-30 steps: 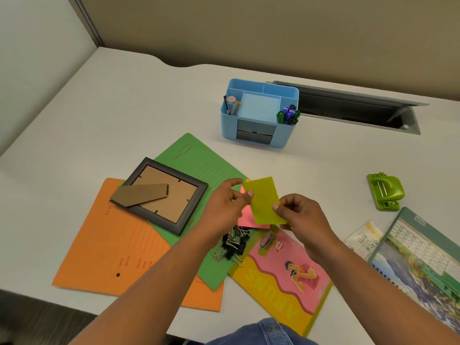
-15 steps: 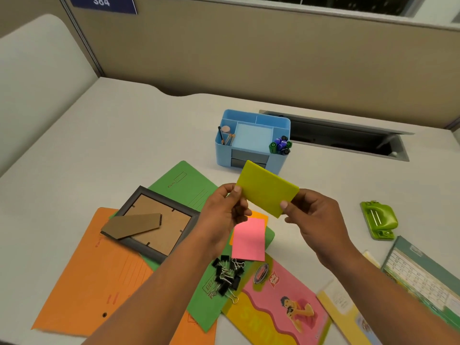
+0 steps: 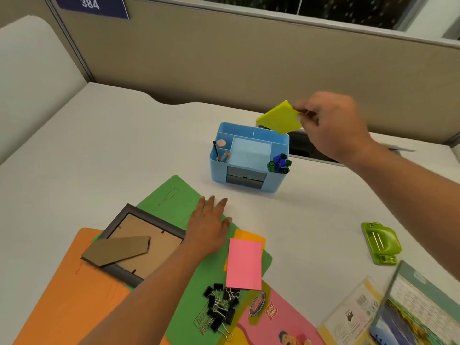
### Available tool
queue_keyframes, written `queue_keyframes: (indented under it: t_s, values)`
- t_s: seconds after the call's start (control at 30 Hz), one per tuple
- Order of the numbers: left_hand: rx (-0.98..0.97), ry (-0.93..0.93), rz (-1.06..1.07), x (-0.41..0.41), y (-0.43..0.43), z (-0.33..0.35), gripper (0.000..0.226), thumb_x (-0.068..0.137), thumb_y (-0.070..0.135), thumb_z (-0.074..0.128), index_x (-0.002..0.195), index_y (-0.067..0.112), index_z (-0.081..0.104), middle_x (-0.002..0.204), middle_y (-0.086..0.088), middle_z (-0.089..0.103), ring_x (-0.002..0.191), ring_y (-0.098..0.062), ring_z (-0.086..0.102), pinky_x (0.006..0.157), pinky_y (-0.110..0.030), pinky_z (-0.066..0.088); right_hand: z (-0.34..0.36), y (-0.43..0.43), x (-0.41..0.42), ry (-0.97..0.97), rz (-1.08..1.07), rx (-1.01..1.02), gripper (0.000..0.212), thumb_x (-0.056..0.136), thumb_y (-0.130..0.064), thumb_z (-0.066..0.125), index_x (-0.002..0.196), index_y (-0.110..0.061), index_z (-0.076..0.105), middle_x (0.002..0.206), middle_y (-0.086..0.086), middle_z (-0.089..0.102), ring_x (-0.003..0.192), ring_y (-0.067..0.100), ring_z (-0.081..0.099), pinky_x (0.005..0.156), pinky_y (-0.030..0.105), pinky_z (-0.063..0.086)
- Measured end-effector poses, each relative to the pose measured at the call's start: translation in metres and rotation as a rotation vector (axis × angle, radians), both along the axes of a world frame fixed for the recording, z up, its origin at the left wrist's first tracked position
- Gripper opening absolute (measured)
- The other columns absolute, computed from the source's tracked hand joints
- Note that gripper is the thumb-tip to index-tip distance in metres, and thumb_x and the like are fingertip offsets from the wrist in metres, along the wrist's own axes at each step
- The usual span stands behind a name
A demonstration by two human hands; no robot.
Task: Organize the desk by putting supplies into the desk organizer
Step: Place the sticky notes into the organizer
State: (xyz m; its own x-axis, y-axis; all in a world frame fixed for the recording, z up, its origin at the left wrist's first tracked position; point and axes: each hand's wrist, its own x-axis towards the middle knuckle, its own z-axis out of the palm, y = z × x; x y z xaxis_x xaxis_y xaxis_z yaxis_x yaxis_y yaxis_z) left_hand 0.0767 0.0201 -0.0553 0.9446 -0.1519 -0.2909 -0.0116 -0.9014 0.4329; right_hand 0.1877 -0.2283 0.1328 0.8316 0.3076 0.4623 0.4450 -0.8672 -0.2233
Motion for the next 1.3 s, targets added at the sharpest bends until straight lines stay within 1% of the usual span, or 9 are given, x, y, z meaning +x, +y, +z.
queue_keyframes:
  t_s: [0.1, 0.3, 0.53, 0.73, 0.93, 1.03, 1.1, 1.17, 1.3]
  values:
    - [0.009, 0.081, 0.011, 0.001, -0.003, -0.011, 0.064, 0.101, 0.052, 0.024, 0.155, 0.024, 0.006, 0.162, -0.004, -0.012, 0.147, -0.028, -0.017, 0.119, -0.045, -0.003, -0.015, 0.002, 0.034, 0.077, -0.017, -0.115, 0.023, 0.089, -0.012, 0.057, 0.106, -0.01, 0.071, 0.092, 0.014, 0.067, 0.088, 0.036, 0.06, 0.076, 0.047, 0.051]
    - [0.011, 0.169, 0.026, 0.008, -0.009, -0.012, 0.072, 0.098, 0.06, 0.018, 0.154, 0.023, -0.007, 0.158, -0.001, -0.026, 0.143, -0.027, -0.028, 0.116, -0.045, -0.014, -0.047, 0.009, 0.059, 0.206, -0.074, -0.244, 0.028, 0.094, -0.015, 0.052, 0.115, -0.019, 0.069, 0.107, 0.009, 0.067, 0.101, 0.035, 0.059, 0.081, 0.043, 0.051]
    - [0.022, 0.14, 0.018, 0.006, -0.008, -0.011, 0.073, 0.097, 0.06, 0.02, 0.154, 0.023, -0.006, 0.159, -0.001, -0.023, 0.144, -0.026, -0.027, 0.118, -0.045, -0.012, -0.064, 0.018, 0.063, 0.301, -0.117, -0.313, 0.033, 0.094, -0.016, 0.051, 0.122, -0.025, 0.066, 0.111, 0.009, 0.066, 0.099, 0.035, 0.06, 0.081, 0.043, 0.052]
    - [-0.069, 0.035, 0.093, 0.0, -0.015, -0.007, 0.079, 0.095, 0.062, 0.024, 0.154, 0.02, -0.006, 0.163, -0.002, -0.007, 0.148, -0.022, -0.015, 0.119, -0.041, -0.004, -0.072, 0.019, 0.062, 0.364, -0.137, -0.269, 0.032, 0.094, -0.011, 0.05, 0.115, -0.027, 0.067, 0.11, 0.003, 0.07, 0.096, 0.027, 0.061, 0.078, 0.037, 0.054]
    - [-0.31, -0.158, 0.173, -0.016, -0.019, 0.012, 0.068, 0.096, 0.051, 0.042, 0.151, 0.015, 0.025, 0.158, -0.001, 0.024, 0.149, -0.013, -0.001, 0.118, -0.031, 0.008, -0.063, 0.008, 0.045, 0.365, -0.186, 0.005, 0.02, 0.089, -0.016, 0.058, 0.102, -0.022, 0.072, 0.098, -0.002, 0.073, 0.088, 0.019, 0.065, 0.084, 0.036, 0.055]
    - [-0.386, -0.21, 0.246, -0.035, -0.015, 0.024, 0.057, 0.095, 0.041, 0.054, 0.144, 0.018, 0.039, 0.148, 0.002, 0.04, 0.143, -0.013, 0.023, 0.115, -0.03, 0.02, -0.057, 0.002, 0.009, 0.316, -0.266, 0.358, 0.012, 0.086, -0.017, 0.064, 0.093, -0.023, 0.072, 0.083, -0.006, 0.07, 0.075, 0.011, 0.063, 0.077, 0.029, 0.054]
    - [-0.411, -0.213, 0.303, -0.047, -0.011, 0.025, 0.052, 0.093, 0.04, 0.057, 0.139, 0.019, 0.045, 0.139, 0.003, 0.049, 0.13, -0.012, 0.039, 0.108, -0.033, 0.035, -0.059, 0.004, -0.029, 0.337, -0.302, 0.637, 0.009, 0.084, -0.019, 0.066, 0.088, -0.025, 0.071, 0.078, -0.007, 0.07, 0.073, 0.012, 0.066, 0.071, 0.028, 0.054]
    - [-0.42, -0.179, 0.378, -0.058, -0.009, 0.023, 0.049, 0.092, 0.039, 0.059, 0.135, 0.018, 0.05, 0.129, 0.004, 0.055, 0.119, -0.011, 0.047, 0.099, -0.032, 0.042, -0.075, 0.008, -0.07, 0.449, -0.331, 0.805, 0.01, 0.086, -0.015, 0.067, 0.088, -0.023, 0.071, 0.079, -0.003, 0.072, 0.074, 0.015, 0.068, 0.067, 0.03, 0.055]
    - [-0.332, -0.094, 0.417, -0.079, -0.007, 0.023, 0.046, 0.089, 0.048, 0.058, 0.128, 0.025, 0.055, 0.095, 0.015, 0.059, 0.095, -0.01, 0.056, 0.079, -0.036, 0.051, -0.125, 0.019, -0.15, 0.723, -0.454, 0.966, 0.018, 0.085, -0.002, 0.067, 0.084, -0.02, 0.072, 0.079, 0.002, 0.073, 0.079, 0.023, 0.071, 0.064, 0.031, 0.055]
